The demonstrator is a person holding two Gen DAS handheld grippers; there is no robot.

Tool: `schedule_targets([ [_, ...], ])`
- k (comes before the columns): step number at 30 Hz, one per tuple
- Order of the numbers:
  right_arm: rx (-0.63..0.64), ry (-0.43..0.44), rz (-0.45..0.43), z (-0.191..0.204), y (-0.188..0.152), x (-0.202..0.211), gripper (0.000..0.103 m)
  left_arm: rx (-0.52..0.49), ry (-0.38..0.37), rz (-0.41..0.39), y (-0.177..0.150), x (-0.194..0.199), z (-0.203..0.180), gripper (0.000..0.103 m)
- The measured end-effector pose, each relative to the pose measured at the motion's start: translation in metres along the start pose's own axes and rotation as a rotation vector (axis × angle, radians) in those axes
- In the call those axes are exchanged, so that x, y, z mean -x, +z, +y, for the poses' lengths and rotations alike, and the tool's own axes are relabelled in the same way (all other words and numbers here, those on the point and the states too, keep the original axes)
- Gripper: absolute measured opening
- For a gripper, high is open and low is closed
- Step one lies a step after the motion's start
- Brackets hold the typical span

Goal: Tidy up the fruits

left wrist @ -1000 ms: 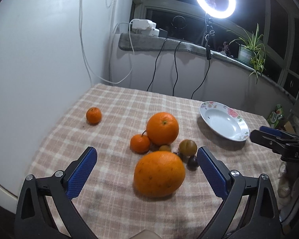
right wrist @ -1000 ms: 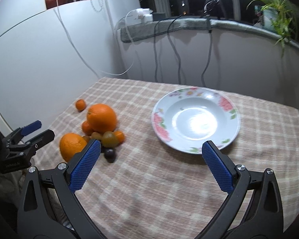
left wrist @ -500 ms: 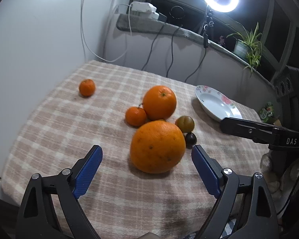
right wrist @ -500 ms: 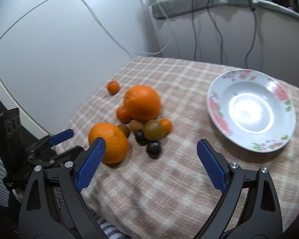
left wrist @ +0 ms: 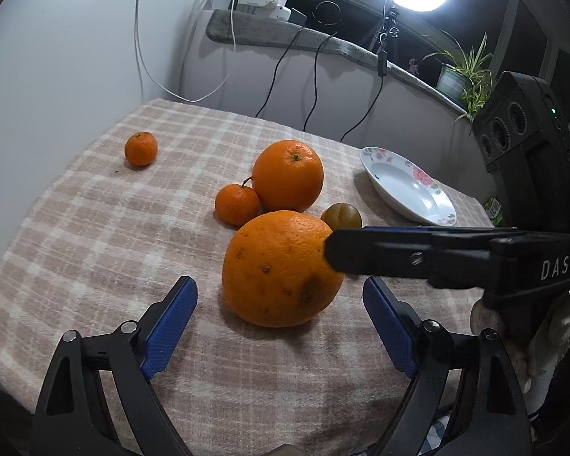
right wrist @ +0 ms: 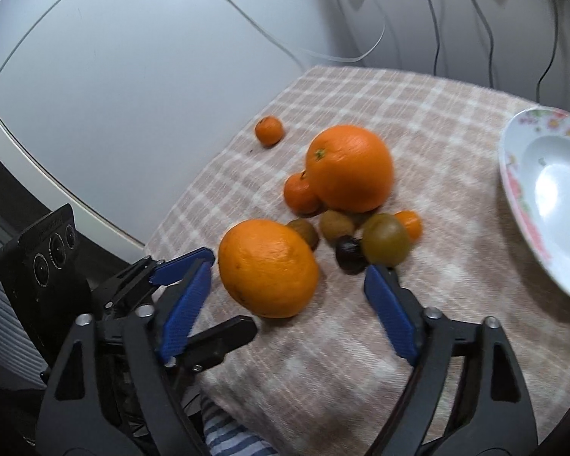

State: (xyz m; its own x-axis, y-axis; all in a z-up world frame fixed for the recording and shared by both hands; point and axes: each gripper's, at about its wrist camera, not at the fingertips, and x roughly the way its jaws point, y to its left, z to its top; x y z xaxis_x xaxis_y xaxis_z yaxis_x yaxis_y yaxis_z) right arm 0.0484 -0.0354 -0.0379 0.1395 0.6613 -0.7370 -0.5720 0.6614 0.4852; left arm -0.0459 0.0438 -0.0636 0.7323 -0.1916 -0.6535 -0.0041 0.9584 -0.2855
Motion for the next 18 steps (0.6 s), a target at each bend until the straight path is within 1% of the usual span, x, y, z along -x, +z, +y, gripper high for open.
schedule_targets([
  [8, -0.011, 0.024, 0.039, 0.001, 0.004, -0.020, 0.081, 0.003, -0.011, 0.006, 0.001, -0.007, 0.003, 0.087],
  [10, -0.017, 0.031, 0.049, 0.000, 0.004, -0.023, 0.079, 0.005, -0.016, 0.009, 0.001, -0.009, 0.003, 0.083],
  [14, -0.013, 0.043, 0.069, 0.001, 0.005, -0.027, 0.074, 0.013, -0.023, 0.022, 0.001, -0.016, 0.004, 0.081],
  [15, -0.010, 0.043, 0.073, 0.001, 0.005, -0.028, 0.074, 0.015, -0.025, 0.026, 0.000, -0.018, 0.004, 0.078],
  [18, -0.006, 0.039, 0.080, 0.002, 0.004, -0.029, 0.072, 0.019, -0.037, 0.035, 0.000, -0.021, 0.005, 0.075],
])
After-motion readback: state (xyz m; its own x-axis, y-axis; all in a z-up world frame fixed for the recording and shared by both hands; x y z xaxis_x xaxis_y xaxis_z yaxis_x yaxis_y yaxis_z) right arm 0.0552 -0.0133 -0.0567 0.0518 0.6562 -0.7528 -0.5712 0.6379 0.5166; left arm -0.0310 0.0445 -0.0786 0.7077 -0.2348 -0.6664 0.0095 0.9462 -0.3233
